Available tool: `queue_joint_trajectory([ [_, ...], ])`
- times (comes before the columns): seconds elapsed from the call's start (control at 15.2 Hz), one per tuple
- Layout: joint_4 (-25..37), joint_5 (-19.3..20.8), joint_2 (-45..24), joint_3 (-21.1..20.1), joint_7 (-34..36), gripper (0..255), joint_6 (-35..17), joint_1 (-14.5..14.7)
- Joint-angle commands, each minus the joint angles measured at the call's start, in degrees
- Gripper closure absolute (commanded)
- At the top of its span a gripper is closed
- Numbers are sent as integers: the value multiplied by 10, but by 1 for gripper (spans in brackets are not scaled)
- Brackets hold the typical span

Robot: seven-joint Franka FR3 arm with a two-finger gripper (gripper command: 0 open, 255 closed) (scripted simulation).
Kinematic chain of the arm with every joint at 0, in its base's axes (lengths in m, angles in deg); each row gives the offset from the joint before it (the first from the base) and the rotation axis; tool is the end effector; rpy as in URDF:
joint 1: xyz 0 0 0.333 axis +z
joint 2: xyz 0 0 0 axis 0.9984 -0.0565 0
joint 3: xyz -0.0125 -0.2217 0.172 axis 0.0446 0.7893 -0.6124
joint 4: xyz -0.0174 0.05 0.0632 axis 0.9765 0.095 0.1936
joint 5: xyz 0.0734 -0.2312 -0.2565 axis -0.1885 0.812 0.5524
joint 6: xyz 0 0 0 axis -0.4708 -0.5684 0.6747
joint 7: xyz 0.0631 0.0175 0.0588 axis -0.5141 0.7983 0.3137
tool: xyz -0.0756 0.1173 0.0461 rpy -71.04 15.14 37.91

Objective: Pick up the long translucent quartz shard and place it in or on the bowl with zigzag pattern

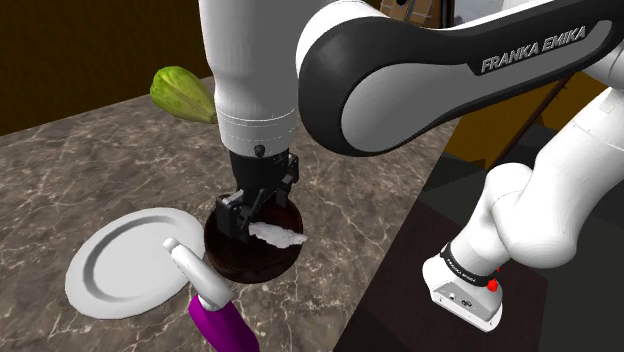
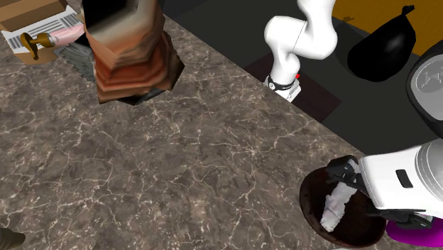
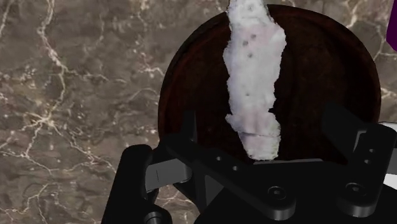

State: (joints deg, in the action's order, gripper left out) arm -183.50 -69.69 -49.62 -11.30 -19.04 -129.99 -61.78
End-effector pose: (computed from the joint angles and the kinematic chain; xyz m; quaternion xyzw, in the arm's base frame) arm 0.3177 0.3946 0.4386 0.9974 0.0707 -0.0156 0.0038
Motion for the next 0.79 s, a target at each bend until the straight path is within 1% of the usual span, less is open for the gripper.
queue_joint_trajectory([
  [0.0, 18, 0, 2, 1, 0, 0, 19, 0],
  [0.2, 71, 0, 2, 1, 0, 0, 73, -1],
  [0.73, 71, 0, 2, 1, 0, 0, 73, -1],
])
